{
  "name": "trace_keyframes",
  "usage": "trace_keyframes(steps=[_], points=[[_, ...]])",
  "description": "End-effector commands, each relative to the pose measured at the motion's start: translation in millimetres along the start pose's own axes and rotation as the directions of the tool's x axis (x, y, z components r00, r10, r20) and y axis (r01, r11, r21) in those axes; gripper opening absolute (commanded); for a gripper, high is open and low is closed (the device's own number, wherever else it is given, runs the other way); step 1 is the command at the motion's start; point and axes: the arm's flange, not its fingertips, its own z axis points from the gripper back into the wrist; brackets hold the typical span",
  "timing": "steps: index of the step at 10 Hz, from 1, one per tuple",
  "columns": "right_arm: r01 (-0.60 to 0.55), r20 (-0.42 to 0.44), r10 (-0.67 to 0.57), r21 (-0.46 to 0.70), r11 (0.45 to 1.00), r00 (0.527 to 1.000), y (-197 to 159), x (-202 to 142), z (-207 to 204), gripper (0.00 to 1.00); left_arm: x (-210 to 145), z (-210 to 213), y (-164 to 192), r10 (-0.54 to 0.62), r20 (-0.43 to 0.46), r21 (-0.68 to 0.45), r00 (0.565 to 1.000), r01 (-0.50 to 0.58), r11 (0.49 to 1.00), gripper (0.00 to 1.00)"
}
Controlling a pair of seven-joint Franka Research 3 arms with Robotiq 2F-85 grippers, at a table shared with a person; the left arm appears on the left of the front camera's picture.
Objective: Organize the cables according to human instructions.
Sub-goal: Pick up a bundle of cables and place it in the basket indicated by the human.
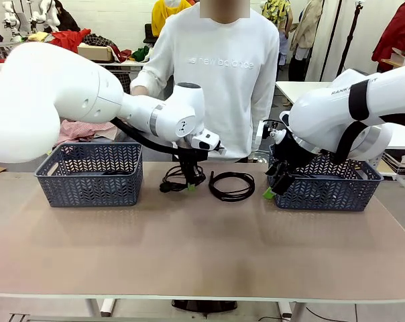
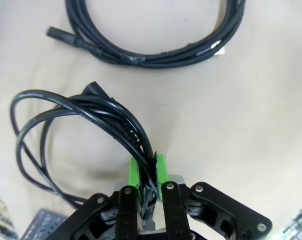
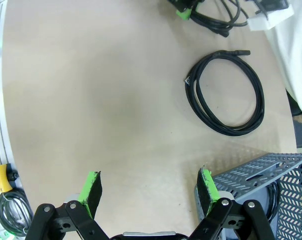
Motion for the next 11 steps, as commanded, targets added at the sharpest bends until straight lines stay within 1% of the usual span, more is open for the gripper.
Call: trace_keyframes(steps=[1, 3, 5, 6, 8, 9, 11], points=[[-0.010, 0.002, 0.010, 0.000, 1.000, 1.000, 1, 1, 1, 1.00, -3, 41, -11, -0.060, -0.043, 0.080, 0.997, 0.063, 0.995, 0.00], [-0.010, 0.002, 0.010, 0.000, 1.000, 1.000, 1, 1, 1, 1.00, -18, 87, -20, -0.135, -0.045, 0.114, 0.990, 0.139, 0.984, 0.00], [-0.010, 0.002, 0.010, 0.000, 1.000, 1.000, 1, 1, 1, 1.00, -48, 140, -28, -0.193, -0.069, 0.164, 0.979, 0.202, 0.966, 0.00], [-0.010, 0.002, 0.010, 0.000, 1.000, 1.000, 1, 1, 1, 1.00, -67, 158, -29, -0.200, -0.068, 0.171, 0.978, 0.209, 0.963, 0.00], [-0.010, 0.002, 0.010, 0.000, 1.000, 1.000, 1, 1, 1, 1.00, -116, 179, -27, -0.191, -0.038, 0.153, 0.981, 0.194, 0.969, 0.00], [-0.010, 0.002, 0.010, 0.000, 1.000, 1.000, 1, 1, 1, 1.00, -140, 180, -26, -0.183, -0.015, 0.152, 0.983, 0.183, 0.971, 0.00], [-0.010, 0.002, 0.010, 0.000, 1.000, 1.000, 1, 1, 1, 1.00, -185, 175, -17, -0.127, 0.024, 0.145, 0.992, 0.123, 0.982, 0.00]])
